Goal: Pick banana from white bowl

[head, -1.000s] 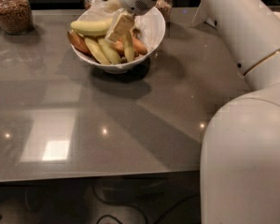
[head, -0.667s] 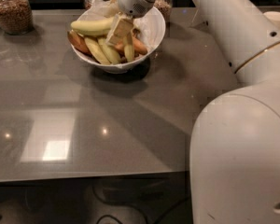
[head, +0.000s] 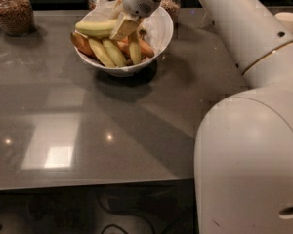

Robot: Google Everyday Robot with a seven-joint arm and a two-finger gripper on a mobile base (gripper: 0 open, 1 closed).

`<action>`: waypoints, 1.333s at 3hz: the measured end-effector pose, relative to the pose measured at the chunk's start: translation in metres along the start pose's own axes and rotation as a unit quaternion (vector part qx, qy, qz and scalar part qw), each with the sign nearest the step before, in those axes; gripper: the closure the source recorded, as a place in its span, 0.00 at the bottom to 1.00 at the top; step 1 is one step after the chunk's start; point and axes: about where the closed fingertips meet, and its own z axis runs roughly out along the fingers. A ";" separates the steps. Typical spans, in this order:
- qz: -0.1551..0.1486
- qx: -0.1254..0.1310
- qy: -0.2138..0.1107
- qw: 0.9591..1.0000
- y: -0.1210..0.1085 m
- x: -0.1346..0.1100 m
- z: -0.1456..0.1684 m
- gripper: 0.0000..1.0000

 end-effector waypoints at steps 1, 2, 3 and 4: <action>-0.024 0.023 -0.004 0.999 -0.004 -0.015 -0.021 0.99; -0.057 0.060 -0.018 0.996 -0.001 -0.033 -0.060 1.00; -0.072 0.088 -0.045 0.992 0.021 -0.045 -0.101 1.00; -0.044 0.109 -0.077 0.990 0.064 -0.046 -0.131 1.00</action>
Offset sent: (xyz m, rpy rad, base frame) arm -0.0595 -0.0368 0.1141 0.0941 -0.2934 0.0563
